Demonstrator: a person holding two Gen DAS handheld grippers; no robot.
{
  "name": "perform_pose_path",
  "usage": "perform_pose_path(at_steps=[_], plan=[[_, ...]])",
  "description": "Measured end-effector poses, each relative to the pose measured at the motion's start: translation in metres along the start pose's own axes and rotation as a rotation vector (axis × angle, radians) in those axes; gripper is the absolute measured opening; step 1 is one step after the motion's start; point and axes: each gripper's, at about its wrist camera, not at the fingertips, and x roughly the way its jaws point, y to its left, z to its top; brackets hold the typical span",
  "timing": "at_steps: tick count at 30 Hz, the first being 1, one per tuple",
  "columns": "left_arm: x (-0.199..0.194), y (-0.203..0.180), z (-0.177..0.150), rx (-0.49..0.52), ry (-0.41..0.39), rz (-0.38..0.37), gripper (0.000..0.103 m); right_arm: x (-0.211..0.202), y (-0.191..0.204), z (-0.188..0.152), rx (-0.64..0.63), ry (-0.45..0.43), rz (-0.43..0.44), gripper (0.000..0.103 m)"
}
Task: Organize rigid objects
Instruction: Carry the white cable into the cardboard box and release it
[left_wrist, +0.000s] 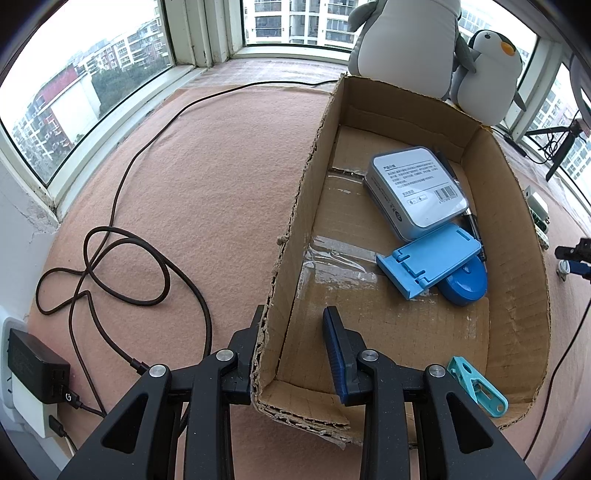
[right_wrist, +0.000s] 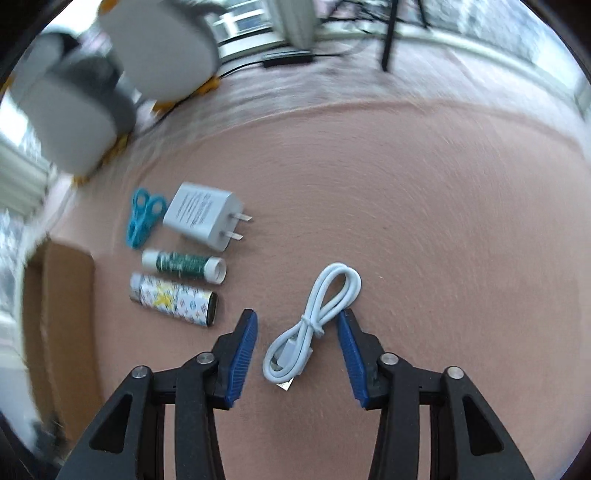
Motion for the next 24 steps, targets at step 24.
perform_pose_path(at_steps=[24], plan=[[0.001,0.001,0.0,0.002,0.0,0.003,0.032,-0.044,0.007,-0.04,-0.123,-0.06,0.179,0.017]])
